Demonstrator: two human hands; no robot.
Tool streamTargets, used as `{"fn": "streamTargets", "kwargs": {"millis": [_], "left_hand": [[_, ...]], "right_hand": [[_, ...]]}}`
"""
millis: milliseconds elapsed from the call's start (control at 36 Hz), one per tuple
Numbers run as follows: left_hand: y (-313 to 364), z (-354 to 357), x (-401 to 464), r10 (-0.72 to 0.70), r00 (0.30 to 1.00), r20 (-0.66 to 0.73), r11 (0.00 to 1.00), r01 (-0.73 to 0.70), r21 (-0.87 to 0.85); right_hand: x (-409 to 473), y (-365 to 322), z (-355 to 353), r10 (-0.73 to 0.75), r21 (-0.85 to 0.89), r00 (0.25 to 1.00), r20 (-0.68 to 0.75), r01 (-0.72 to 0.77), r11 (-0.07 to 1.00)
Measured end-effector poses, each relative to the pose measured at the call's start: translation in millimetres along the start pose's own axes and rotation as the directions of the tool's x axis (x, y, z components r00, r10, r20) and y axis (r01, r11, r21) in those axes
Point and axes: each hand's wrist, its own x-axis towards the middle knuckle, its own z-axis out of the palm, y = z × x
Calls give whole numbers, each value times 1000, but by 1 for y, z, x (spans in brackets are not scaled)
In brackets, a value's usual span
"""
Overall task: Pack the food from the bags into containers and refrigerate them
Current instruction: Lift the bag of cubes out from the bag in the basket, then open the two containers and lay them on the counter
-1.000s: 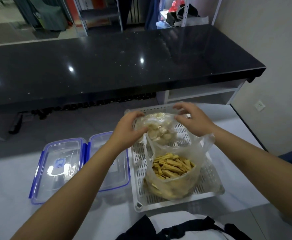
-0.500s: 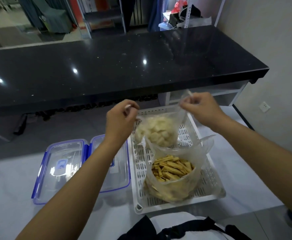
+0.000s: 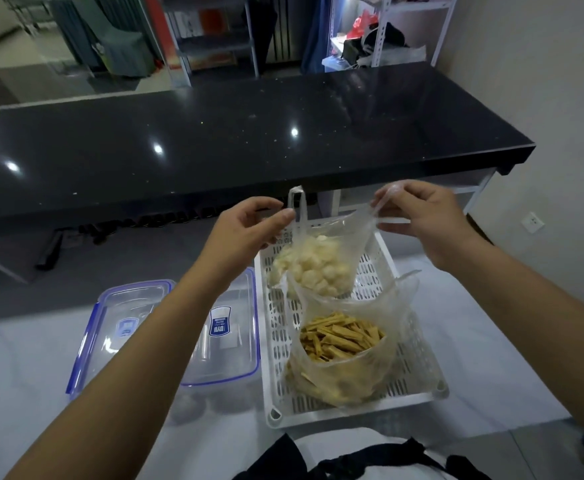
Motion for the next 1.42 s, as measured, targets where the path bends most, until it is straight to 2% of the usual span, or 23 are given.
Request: {"fn": "streamTargets", "kwargs": {"millis": [139,278,417,500,583,667,722,806,917,1000,1111,1194,1250,1361,1417], "left_hand": [[19,17,14,23,999,-38,988,-17,153],[32,30,27,87,991,-101,978,-66,197],[38,28,37,-15,999,-33,995,18,101],[42,19,39,-39,998,-53,999,39,12],[49,9,42,-82,995,-59,985,72,-155],[55,4,43,-161,984,74,852,177,-493],[58,3,40,-176,970,171,732,245,-635],[62,1,34,-168,960,225,592,280,-756],[62,-1,31,-113,959,259,504,280,-817],[57,6,27,-146,954,263,549,300,-780],[47,23,15,-203,935,290,623,352,-699],[44,25,12,-219,945,241,637,326,-698],[48,22,10,-230,949,214,693,315,-648],[64,16,1,-206,962,181,859,266,-437],[76,15,-8,-181,976,121,944,206,-256]], "right_hand": [[1,-11,7,92,217,986,137,-120,969],[2,-23,4,122,509,954,275,-253,823],[3,-24,1,125,509,939,321,-282,813],[8,-25,-3,144,495,940,309,-289,819],[13,-29,-9,170,485,941,292,-299,822],[18,-36,-14,181,477,941,285,-303,825],[21,-42,-16,183,466,944,275,-297,834],[27,-53,-24,180,451,953,245,-276,848],[32,-69,-43,136,468,969,204,-219,856],[32,-63,-55,176,452,962,209,-254,855],[23,-32,-57,312,385,918,246,-388,837],[18,-20,-64,321,404,917,236,-393,826],[16,-21,-69,304,378,924,231,-373,847],[10,-35,-74,277,167,942,190,-309,936],[4,-47,-71,205,-6,968,145,-206,979]]}}
